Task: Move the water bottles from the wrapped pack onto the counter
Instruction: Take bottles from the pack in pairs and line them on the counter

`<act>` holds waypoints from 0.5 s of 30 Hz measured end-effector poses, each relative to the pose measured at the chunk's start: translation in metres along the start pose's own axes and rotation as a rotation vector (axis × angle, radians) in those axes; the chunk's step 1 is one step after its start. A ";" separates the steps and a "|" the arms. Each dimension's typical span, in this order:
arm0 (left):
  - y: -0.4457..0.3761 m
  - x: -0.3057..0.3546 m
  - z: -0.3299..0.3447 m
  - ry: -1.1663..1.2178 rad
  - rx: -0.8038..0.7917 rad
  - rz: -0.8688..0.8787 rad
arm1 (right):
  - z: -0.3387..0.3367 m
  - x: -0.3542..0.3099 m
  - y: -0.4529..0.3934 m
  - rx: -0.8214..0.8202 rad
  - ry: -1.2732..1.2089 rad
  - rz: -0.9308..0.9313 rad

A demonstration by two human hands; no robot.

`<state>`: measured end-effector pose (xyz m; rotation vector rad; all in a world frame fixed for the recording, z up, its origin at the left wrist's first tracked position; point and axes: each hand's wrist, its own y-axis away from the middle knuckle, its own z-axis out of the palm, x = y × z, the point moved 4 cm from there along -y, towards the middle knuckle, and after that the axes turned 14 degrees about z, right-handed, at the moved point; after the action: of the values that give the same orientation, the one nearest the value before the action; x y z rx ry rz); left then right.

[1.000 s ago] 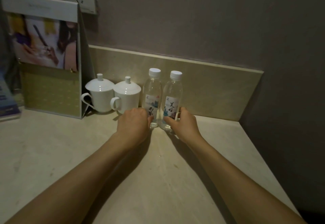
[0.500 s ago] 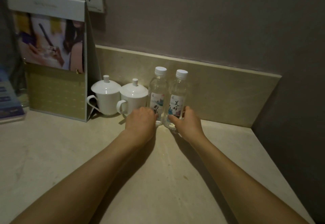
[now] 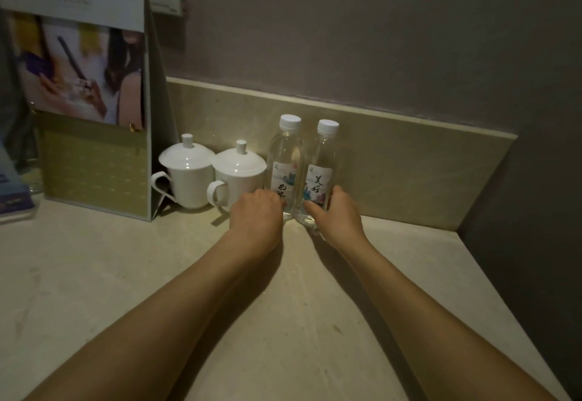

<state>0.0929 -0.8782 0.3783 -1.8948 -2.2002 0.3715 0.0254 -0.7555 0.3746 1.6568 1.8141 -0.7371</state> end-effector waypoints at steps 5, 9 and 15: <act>-0.003 0.002 0.003 -0.044 -0.006 -0.007 | 0.000 -0.001 -0.005 0.005 0.017 -0.015; -0.006 0.003 0.004 -0.055 -0.008 -0.005 | 0.002 -0.001 -0.006 0.020 0.023 -0.028; -0.009 0.001 0.005 -0.042 0.016 0.001 | 0.002 -0.002 -0.006 0.033 0.056 -0.038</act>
<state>0.0826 -0.8789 0.3762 -1.8973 -2.2155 0.4311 0.0199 -0.7586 0.3744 1.6842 1.8869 -0.7480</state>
